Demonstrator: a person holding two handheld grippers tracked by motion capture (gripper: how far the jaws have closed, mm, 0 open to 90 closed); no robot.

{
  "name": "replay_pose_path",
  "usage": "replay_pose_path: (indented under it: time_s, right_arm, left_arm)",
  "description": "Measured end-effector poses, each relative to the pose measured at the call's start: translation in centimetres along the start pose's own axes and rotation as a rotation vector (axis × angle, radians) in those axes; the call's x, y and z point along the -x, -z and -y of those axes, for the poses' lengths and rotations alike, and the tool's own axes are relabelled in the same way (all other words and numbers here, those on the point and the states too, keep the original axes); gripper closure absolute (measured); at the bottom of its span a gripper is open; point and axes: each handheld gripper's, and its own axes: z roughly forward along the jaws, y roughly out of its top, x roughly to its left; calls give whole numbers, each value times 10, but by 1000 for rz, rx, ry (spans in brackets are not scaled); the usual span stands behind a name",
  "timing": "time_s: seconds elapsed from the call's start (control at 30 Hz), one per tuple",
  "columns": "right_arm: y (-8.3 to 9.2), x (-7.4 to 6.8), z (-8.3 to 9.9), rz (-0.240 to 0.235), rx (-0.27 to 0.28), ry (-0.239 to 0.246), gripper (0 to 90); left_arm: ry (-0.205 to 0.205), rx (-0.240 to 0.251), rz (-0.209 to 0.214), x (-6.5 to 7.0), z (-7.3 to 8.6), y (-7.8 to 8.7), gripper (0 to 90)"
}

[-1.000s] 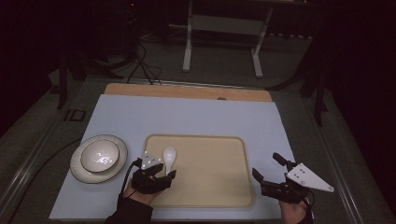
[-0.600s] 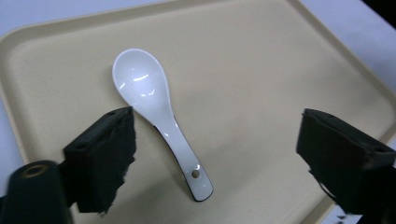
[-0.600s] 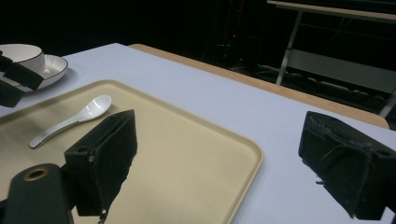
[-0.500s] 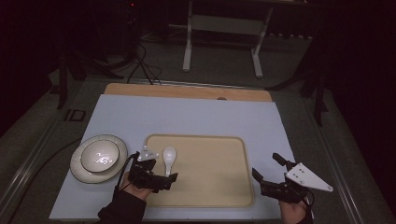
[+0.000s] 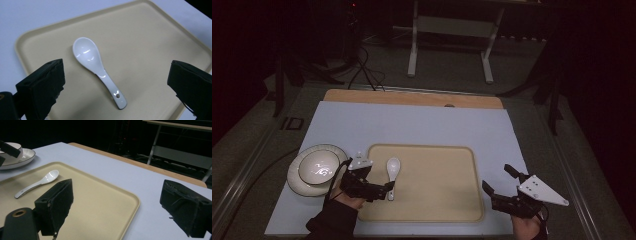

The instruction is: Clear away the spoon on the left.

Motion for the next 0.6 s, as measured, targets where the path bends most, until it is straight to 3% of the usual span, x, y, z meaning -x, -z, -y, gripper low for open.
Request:
replay_pose_path:
  time_s: [0.6]
  right_arm:
    - [0,-1,0,7,-4,7,115]
  left_arm:
    - [11,27,-56,-26,12,28,20]
